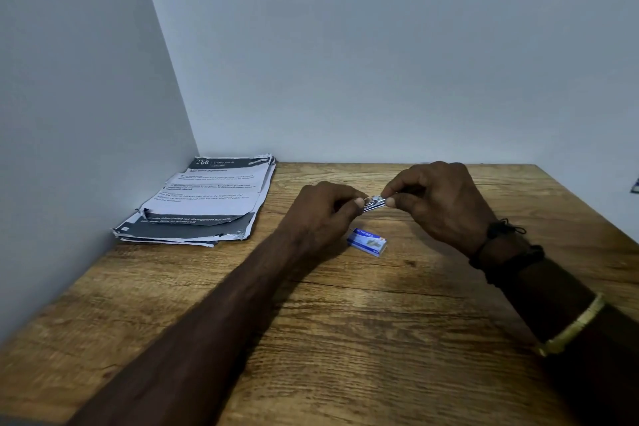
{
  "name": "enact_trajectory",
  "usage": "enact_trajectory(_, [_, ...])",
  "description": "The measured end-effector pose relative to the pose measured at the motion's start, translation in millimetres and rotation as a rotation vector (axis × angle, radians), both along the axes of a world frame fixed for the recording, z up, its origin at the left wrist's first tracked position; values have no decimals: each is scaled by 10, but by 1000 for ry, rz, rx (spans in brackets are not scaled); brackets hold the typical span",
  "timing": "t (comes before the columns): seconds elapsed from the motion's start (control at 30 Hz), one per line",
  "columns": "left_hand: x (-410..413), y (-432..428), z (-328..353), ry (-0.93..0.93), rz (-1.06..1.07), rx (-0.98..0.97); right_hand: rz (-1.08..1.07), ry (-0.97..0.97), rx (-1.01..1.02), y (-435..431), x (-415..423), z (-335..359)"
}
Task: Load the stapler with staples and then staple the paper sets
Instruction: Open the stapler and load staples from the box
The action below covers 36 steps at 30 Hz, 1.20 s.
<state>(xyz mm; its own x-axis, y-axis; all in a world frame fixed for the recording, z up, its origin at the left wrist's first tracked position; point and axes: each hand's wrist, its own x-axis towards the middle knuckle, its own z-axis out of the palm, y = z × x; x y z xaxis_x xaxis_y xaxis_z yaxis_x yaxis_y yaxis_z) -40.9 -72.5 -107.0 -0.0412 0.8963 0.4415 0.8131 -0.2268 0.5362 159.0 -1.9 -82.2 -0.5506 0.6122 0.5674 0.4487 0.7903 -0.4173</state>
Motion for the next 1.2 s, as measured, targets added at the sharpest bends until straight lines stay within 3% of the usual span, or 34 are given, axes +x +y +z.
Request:
enact_trajectory(0.27, [-60,48,-14,-184,62,-34,31,16,-30,-20,-51,-29])
enact_trajectory(0.67, [-71,46,57,-244,65,-62,26,121,-58,-2,-72,-90])
enact_trajectory(0.83, [-108,51,89,-533,151,-24,61,156,-101,12,-107,-162])
enact_trajectory(1.0, [-69,22,127,-882,128,-150,158,17,-61,-51,-164,-227])
enact_trajectory(1.2, [83,16,142,-1074,86,-228,274,-23,4,-93,-216,-215])
